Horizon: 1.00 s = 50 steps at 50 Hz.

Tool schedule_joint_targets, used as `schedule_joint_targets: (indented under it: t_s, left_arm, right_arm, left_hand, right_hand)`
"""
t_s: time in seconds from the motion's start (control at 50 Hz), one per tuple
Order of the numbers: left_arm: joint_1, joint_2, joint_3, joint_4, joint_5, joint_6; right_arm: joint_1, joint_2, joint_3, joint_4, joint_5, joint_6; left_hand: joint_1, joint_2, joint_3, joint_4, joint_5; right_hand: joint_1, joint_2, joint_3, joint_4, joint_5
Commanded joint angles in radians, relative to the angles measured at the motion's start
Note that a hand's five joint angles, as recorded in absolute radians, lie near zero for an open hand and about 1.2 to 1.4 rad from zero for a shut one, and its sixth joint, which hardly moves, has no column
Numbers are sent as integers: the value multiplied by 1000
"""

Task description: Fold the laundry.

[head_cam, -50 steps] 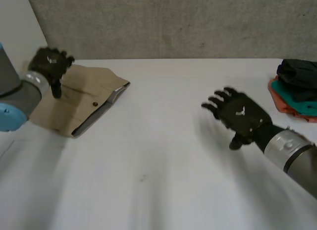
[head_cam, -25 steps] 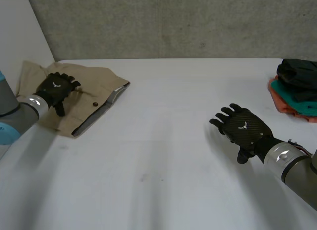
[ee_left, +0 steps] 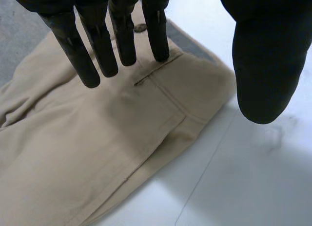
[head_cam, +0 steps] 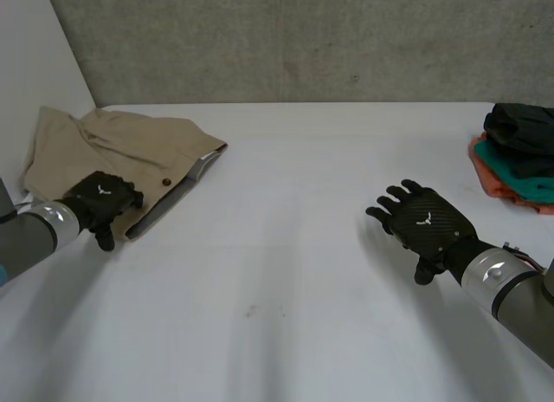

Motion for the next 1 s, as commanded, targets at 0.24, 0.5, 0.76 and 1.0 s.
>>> schedule_joint_targets:
  t_s: [0.24,0.5,0.76,1.0]
  left_arm:
    - [7,-89,59,93,0,8]
    - [-183,89,89,214,-57,-174]
    - [-651,173,179,415,-121,-561]
    - [-898,-184,317,375,-138,-602]
  right_arm:
    - [-1,0,1,1,-3,-2]
    - [-1,0,-5,-1,6,5]
    - [-16,-17,-71,-2,199,146]
    - [-68,-17,-85,-2,256,200]
  left_hand:
    - [427,431,431,431,429]
    - [968,972,972,972,970]
    - [968,972,972,972,970]
    - [469,473,473,473,471]
  right_hand:
    - [-44,-31,-25,-23,-36]
    - [-44,-31,-25,-23,-36]
    - [-44,-31,-25,-23,-36]
    - [-44,-31,-25,-23,-36]
